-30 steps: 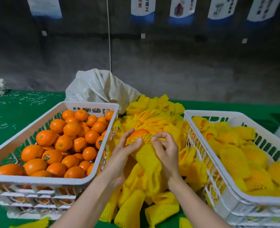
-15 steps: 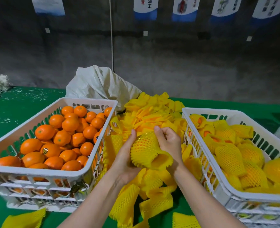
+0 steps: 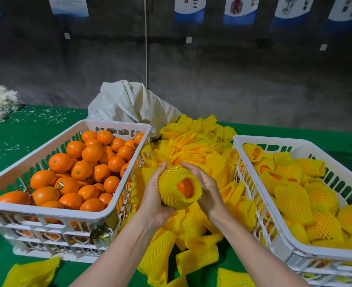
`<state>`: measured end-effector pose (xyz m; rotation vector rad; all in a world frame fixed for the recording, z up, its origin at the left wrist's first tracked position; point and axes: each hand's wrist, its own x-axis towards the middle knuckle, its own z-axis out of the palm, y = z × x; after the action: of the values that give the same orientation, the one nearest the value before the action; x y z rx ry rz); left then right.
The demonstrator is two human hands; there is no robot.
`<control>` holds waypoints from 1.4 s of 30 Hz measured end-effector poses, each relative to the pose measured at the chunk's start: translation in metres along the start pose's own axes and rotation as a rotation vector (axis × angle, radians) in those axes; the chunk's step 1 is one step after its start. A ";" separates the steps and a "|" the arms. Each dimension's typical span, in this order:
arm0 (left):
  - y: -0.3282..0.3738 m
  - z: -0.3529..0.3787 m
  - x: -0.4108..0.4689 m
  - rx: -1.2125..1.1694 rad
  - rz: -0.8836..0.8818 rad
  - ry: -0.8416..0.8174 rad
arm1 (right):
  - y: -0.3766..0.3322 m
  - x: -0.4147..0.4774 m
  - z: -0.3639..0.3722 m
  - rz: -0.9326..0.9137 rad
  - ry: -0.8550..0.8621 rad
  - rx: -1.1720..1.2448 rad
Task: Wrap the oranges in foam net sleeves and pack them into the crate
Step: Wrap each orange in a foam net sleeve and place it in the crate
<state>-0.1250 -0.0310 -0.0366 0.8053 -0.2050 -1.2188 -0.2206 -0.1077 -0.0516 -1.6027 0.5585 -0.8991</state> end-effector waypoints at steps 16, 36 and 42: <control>-0.004 0.001 0.016 0.669 0.501 0.280 | -0.018 -0.006 0.012 0.389 0.164 0.154; 0.001 -0.002 0.020 0.570 0.220 0.178 | -0.015 -0.006 0.007 0.546 0.210 0.516; -0.003 0.003 0.007 0.276 -0.284 -0.041 | -0.013 -0.006 -0.004 0.328 0.303 0.157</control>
<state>-0.1257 -0.0391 -0.0382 1.0758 -0.3043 -1.4951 -0.2291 -0.1026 -0.0405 -1.1956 0.9111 -0.9152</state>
